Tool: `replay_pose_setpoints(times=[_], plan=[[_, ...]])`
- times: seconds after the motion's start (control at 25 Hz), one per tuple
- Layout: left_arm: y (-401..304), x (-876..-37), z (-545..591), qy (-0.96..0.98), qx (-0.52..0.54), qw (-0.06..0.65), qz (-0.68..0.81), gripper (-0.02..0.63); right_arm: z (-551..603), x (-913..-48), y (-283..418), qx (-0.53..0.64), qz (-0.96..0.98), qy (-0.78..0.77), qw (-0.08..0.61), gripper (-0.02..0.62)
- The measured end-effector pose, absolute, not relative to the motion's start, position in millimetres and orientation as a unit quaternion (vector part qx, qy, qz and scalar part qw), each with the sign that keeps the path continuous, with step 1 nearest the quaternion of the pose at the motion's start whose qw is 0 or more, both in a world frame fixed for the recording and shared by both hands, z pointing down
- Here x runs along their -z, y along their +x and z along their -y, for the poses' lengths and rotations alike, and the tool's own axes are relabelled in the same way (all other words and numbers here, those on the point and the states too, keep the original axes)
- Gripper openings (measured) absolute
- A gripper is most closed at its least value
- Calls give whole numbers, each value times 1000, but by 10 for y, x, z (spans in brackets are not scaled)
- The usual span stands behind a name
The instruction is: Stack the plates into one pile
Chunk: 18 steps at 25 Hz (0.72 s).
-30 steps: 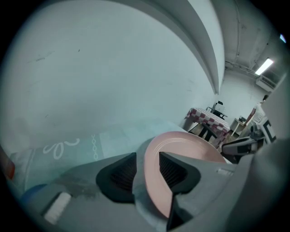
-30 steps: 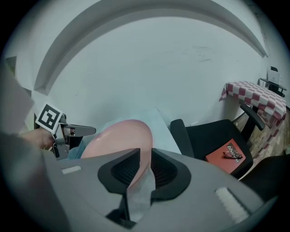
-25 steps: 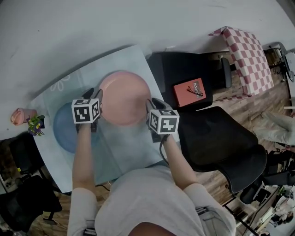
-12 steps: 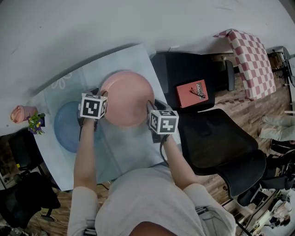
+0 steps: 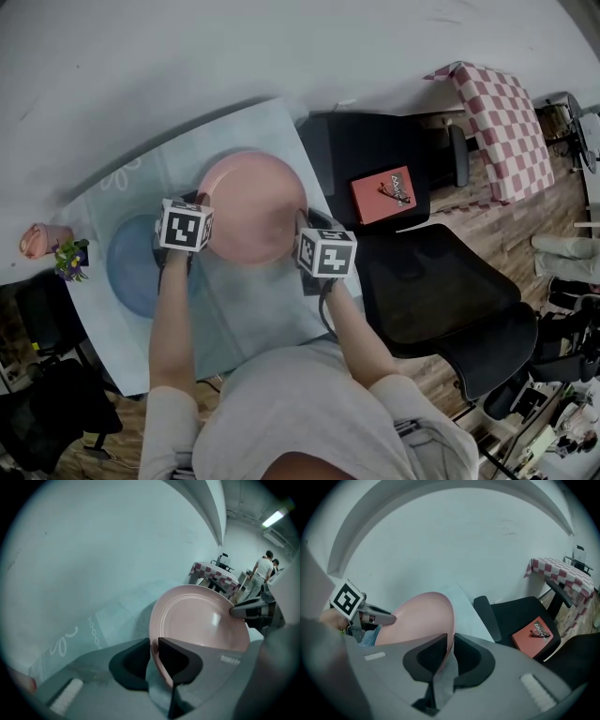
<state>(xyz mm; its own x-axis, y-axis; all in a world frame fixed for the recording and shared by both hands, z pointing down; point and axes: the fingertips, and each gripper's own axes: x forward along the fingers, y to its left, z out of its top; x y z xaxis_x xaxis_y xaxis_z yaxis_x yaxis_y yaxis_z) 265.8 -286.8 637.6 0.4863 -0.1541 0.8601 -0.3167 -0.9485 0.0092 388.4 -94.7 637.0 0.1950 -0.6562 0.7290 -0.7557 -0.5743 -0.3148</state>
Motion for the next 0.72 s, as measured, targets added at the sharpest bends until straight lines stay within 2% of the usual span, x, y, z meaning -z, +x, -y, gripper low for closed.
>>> replay_pose_setpoints(times=[0.36, 0.72], plan=[[2513, -5711, 2884, 895, -398, 97, 177, 42, 1044, -5898, 3906, -392, 478, 785, 37, 29], [1766, -5016, 3020, 913, -301, 112, 253, 25, 1410, -5381, 3418, -343, 538, 769, 29, 25]])
